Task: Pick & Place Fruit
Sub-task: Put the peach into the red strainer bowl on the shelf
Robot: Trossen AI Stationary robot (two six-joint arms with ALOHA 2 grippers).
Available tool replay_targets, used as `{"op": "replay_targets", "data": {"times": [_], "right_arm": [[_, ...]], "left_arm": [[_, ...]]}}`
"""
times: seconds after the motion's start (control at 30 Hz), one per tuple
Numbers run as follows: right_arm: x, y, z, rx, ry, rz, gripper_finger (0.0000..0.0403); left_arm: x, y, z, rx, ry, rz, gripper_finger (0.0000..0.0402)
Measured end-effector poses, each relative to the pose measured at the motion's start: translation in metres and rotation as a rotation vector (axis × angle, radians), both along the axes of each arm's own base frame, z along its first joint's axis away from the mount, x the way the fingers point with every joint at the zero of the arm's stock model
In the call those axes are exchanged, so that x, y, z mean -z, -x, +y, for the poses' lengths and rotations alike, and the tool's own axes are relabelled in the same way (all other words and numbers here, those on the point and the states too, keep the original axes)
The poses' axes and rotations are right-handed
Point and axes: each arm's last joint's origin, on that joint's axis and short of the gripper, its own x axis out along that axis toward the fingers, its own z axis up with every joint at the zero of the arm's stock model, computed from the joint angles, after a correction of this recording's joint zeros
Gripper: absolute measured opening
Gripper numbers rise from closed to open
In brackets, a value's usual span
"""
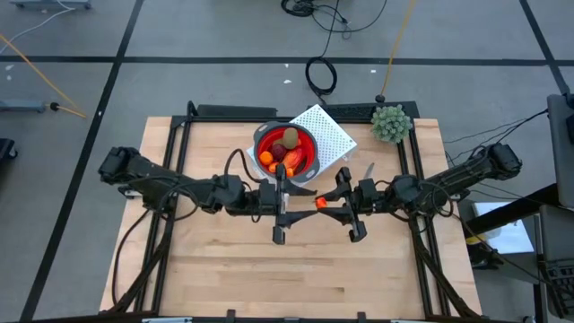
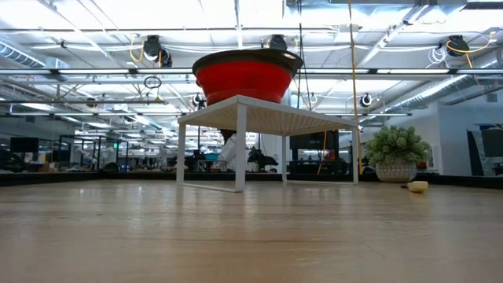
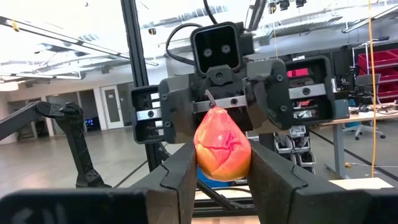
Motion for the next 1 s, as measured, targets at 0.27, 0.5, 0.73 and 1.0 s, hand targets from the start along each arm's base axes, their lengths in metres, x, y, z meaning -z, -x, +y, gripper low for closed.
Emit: {"op": "replay_targets", "data": {"times": [0.27,0.5,0.73,1.0], "right_arm": [[0.0,0.0,0.0,0.009,0.025,-0.002,0.0115],[0.0,0.0,0.0,0.011,0.024,-0.003,0.0115],[0.0,0.0,0.0,0.011,0.024,-0.002,0.0115],[0.0,0.0,0.0,0.012,0.024,-0.002,0.0115]], "left_arm": [[0.0,-0.002,0.008,0.042,0.026,-0.001,0.0142],[0.0,-0.003,0.009,0.041,0.022,0.0,0.0098],[0.0,-0.003,0.012,0.081,0.019,-0.001,0.0048],[0.0,-0.004,0.016,0.102,0.031,0.0,0.0006]]}}
